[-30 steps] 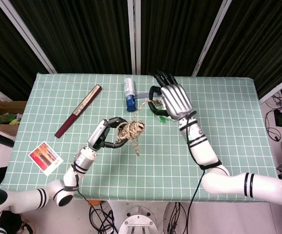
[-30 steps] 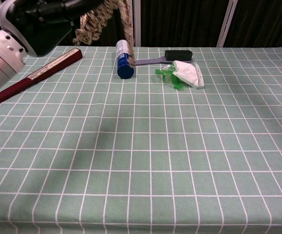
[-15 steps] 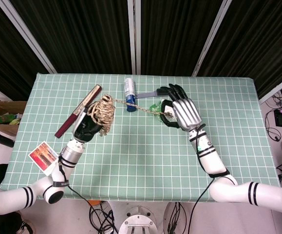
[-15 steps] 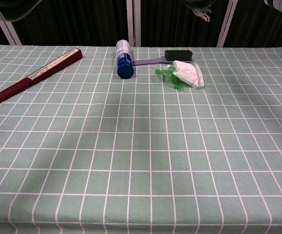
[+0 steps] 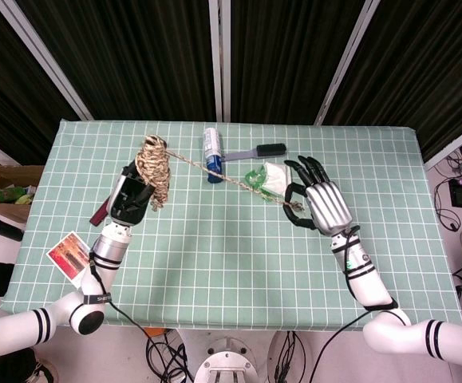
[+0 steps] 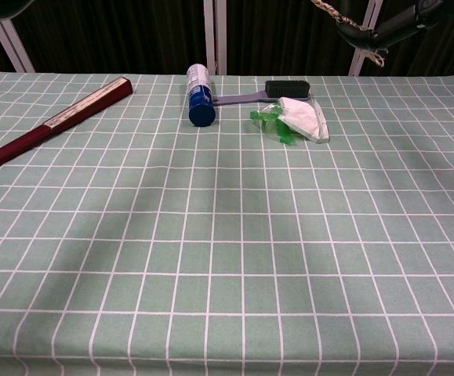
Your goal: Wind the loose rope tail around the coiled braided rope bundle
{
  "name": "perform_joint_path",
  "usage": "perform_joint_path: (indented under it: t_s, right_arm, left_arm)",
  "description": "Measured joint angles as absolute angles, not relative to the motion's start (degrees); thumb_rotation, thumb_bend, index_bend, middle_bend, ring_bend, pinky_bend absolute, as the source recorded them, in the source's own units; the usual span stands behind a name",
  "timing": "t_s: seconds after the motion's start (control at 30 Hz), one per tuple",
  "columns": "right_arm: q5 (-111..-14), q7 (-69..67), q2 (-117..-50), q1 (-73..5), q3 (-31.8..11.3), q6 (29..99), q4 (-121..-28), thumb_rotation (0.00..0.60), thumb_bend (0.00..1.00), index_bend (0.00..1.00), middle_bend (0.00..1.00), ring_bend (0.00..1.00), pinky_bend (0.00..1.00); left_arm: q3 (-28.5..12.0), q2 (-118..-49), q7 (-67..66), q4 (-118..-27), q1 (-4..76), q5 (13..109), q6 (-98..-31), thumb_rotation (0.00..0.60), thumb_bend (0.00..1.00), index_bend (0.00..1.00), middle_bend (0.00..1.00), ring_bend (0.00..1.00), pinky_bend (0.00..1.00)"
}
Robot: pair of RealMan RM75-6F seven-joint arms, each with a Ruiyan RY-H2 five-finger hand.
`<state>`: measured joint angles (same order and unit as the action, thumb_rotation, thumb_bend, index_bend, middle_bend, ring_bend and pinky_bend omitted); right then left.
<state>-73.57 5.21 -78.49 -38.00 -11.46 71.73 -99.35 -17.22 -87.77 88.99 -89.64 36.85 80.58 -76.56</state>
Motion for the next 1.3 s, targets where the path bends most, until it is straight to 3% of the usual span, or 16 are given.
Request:
perform_joint_path:
  t_s: [0.43, 0.77, 1.0, 1.17, 1.3]
  right_arm:
    - [-83.26, 6.42, -77.82, -33.42, -6.76, 75.95, -99.27, 0.6, 0.52, 1.0, 0.14, 0.0, 0.0]
    - [-90.44, 18.72, -74.42, -34.32, -6.92, 75.98, -105.59, 0.6, 0.52, 1.0, 0.12, 0.0, 0.0]
    - [-92.6, 29.25, -71.23, -38.91, -10.94, 70.38, -115.1, 0.6, 0.52, 1.0, 0.12, 0.0, 0.0]
    - [-88.63, 32.88, -70.25, -42.96, -15.68, 65.65, -119.0, 0.6, 0.51, 1.0, 0.12, 0.0, 0.0]
    - [-80.2, 34.88, -70.03, -47.19, -19.9, 61.89, -120.8, 0.6, 0.51, 1.0, 0.12, 0.0, 0.0]
  left_arm:
    - [-20.03, -89.38, 71.68, -89.12, 36.43, 71.4, -72.64, 0.6, 0.49, 0.75, 0.74, 0.64, 0.73]
    - [-20.02, -91.81, 38.86, -90.27, 37.17, 67.52, -74.97, 0.6, 0.49, 0.75, 0.74, 0.65, 0.74]
    - [-19.73, -94.89, 21.06, -91.33, 37.81, 67.35, -78.27, 0.6, 0.49, 0.75, 0.74, 0.65, 0.74]
    - [-18.81, -95.3, 20.79, -91.79, 38.11, 69.04, -76.24, 0.6, 0.49, 0.75, 0.74, 0.65, 0.74]
    - [-17.42, -94.97, 23.43, -91.55, 38.55, 72.7, -73.92, 0.6, 0.49, 0.75, 0.74, 0.65, 0.74]
